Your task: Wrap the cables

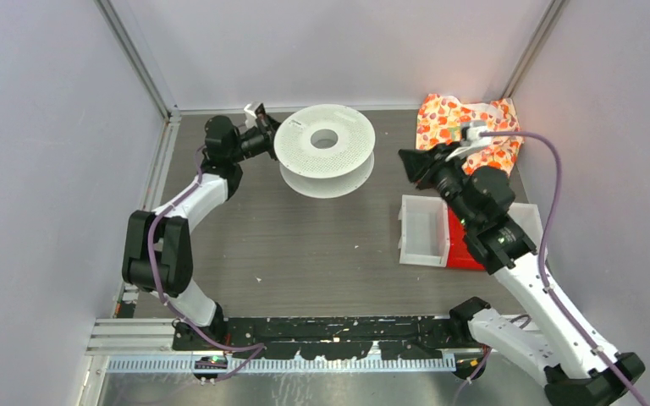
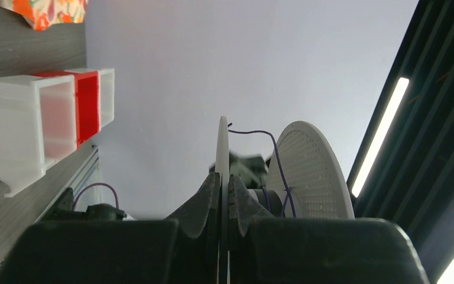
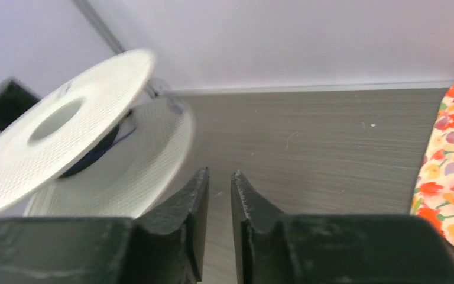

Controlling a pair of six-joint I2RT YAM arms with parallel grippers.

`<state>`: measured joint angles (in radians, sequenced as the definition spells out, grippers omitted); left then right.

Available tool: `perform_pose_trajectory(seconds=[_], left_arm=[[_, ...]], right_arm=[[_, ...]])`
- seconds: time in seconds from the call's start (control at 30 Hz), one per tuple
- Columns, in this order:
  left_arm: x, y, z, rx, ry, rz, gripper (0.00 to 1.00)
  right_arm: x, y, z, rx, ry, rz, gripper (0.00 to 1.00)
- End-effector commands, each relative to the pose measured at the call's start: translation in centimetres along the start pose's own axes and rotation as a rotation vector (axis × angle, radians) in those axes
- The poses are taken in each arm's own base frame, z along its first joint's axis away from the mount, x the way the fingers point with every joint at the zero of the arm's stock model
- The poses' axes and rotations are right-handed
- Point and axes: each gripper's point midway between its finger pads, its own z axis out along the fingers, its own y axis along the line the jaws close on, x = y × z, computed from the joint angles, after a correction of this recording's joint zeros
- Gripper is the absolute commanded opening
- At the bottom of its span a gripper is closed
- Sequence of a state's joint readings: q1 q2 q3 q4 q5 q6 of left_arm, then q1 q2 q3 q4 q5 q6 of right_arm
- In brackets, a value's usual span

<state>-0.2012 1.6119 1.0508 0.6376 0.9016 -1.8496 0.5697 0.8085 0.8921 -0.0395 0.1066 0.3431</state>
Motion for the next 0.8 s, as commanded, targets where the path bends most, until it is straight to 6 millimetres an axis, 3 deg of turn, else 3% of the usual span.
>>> perform_pose_trajectory(seconds=[0.0, 0.07, 0.17, 0.37, 0.53, 0.77], left_arm=[[3.3, -4.4, -0.6, 0.042, 0.177, 0.124, 0.01], [4.0, -4.9, -0.8, 0.027, 0.218, 0.133, 0.01], [4.8, -5.1, -1.2, 0.005, 0.258, 0.122, 0.0], [5.0, -5.1, -1.4, -0.011, 0.252, 0.095, 0.0], [4.9, -5.3, -1.3, -0.01, 0.241, 0.091, 0.0], [4.8, -5.2, -1.2, -0.012, 0.233, 0.088, 0.0]], right_arm=[[-4.6, -1.1, 0.9, -0.117, -0.061, 0.187, 0.29], [-5.6, -1.2, 1.6, -0.206, -0.05, 0.271, 0.39], [-4.8, -0.4, 3.0, -0.313, 0.037, 0.258, 0.46], [-5.8, 1.2, 3.5, -0.435, -0.023, 0.149, 0.5], [-4.6, 4.2, 3.7, -0.523, 0.06, 0.063, 0.51], [-2.9, 5.9, 4.4, -0.554, 0.121, -0.004, 0.5]])
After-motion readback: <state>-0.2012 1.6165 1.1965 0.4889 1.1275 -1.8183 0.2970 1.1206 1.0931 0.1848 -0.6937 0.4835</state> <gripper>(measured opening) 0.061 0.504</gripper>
